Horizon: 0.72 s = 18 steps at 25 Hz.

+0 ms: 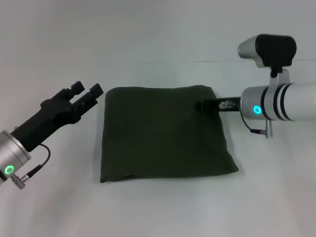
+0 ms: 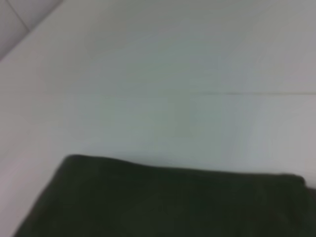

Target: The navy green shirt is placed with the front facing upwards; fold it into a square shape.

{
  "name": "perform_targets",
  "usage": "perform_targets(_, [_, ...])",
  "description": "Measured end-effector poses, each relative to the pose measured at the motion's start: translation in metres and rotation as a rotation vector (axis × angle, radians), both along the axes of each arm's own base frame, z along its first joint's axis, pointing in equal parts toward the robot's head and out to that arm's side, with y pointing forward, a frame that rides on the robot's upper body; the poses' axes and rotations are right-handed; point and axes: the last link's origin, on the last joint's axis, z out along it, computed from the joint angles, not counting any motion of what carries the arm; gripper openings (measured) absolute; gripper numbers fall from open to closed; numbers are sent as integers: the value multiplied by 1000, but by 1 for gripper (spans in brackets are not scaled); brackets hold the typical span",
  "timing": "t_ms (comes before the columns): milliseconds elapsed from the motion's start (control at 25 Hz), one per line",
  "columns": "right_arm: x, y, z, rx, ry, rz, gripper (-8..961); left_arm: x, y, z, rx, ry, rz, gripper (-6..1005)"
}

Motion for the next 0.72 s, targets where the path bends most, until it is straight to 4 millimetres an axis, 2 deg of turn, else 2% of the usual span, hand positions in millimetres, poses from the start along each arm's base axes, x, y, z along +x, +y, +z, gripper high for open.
perform_targets(240, [15,0,4,40,-31,-38,94,-1,1,0,2,5,8,716])
perform_targets(400, [16,3,9,62,-34,-37,104,-2,1,-1,2,6,13,716])
perform_targets(720, [17,8,34,134,9,-13,125,-7,8,-1,14,20,64,717])
